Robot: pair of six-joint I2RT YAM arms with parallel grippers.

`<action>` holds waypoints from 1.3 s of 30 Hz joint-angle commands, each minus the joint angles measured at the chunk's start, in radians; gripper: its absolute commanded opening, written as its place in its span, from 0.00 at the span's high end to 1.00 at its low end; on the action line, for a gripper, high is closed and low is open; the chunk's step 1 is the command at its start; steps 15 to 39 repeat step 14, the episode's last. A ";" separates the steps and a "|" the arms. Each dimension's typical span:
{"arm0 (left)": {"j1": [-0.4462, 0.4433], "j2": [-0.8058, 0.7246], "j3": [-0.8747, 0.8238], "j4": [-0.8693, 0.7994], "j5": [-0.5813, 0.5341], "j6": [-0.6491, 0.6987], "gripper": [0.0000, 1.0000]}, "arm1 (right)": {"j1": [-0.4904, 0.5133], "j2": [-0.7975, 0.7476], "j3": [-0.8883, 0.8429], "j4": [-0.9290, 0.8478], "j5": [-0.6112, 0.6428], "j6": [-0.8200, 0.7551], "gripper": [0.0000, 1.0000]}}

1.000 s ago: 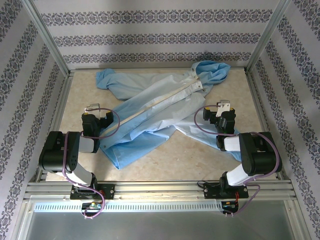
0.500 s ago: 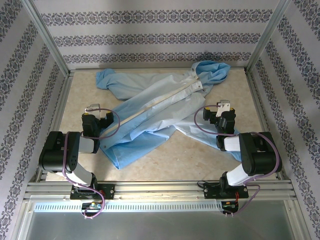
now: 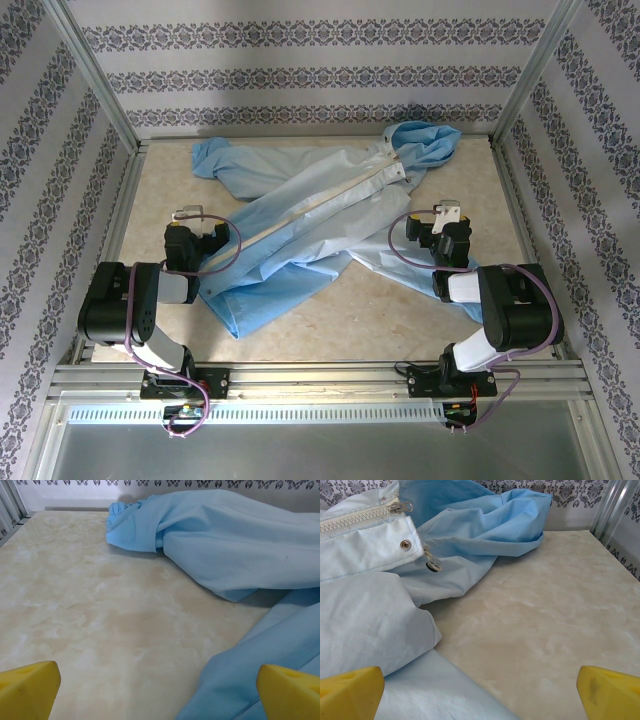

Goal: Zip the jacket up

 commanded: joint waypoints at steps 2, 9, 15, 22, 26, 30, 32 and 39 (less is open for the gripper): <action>-0.011 0.010 0.018 -0.008 0.020 0.012 0.00 | -0.005 -0.001 0.010 0.011 -0.017 0.014 0.02; -0.011 0.010 0.018 -0.007 0.021 0.013 0.00 | -0.002 0.000 0.013 0.005 -0.015 0.010 0.02; -0.011 0.010 0.018 -0.007 0.022 0.013 0.00 | -0.002 0.000 0.010 0.009 -0.017 0.011 0.02; -0.011 0.010 0.018 -0.007 0.022 0.013 0.00 | -0.002 0.000 0.010 0.009 -0.017 0.011 0.02; -0.011 0.010 0.018 -0.007 0.022 0.013 0.00 | -0.002 0.000 0.010 0.009 -0.017 0.011 0.02; -0.011 0.010 0.018 -0.007 0.022 0.013 0.00 | -0.002 0.000 0.010 0.009 -0.017 0.011 0.02; -0.011 0.010 0.018 -0.007 0.022 0.013 0.00 | -0.002 0.000 0.010 0.009 -0.017 0.011 0.02; -0.011 0.010 0.018 -0.007 0.022 0.013 0.00 | -0.002 0.000 0.010 0.009 -0.017 0.011 0.02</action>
